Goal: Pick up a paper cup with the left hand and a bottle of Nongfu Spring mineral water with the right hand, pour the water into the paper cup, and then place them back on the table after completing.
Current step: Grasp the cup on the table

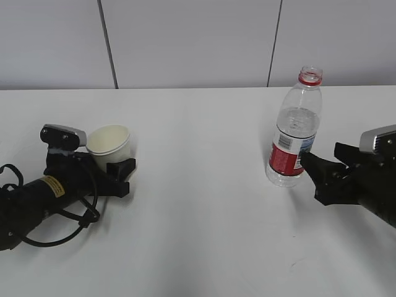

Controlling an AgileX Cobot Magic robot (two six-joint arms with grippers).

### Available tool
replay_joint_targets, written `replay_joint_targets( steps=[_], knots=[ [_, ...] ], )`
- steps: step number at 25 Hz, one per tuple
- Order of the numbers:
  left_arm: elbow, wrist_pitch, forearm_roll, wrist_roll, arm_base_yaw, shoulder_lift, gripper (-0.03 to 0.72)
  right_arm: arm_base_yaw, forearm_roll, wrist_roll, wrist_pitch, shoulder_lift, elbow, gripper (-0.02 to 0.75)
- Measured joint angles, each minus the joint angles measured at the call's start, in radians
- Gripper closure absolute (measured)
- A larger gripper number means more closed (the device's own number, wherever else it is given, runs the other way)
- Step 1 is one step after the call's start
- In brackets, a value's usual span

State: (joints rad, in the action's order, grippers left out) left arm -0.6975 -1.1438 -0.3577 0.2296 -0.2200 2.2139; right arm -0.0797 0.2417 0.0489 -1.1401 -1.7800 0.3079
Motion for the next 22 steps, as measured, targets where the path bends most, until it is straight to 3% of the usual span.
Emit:
replay_joint_targets(
  steps=[6, 22],
  knots=[
    [0.000, -0.001, 0.000, 0.000, 0.000, 0.000, 0.274, 0.000, 0.000, 0.000, 0.000, 0.000, 0.017, 0.079],
    [0.000, -0.001, 0.001, 0.000, 0.000, 0.000, 0.275, 0.000, 0.049, 0.063, -0.007, -0.159, 0.200, 0.067]
  ],
)
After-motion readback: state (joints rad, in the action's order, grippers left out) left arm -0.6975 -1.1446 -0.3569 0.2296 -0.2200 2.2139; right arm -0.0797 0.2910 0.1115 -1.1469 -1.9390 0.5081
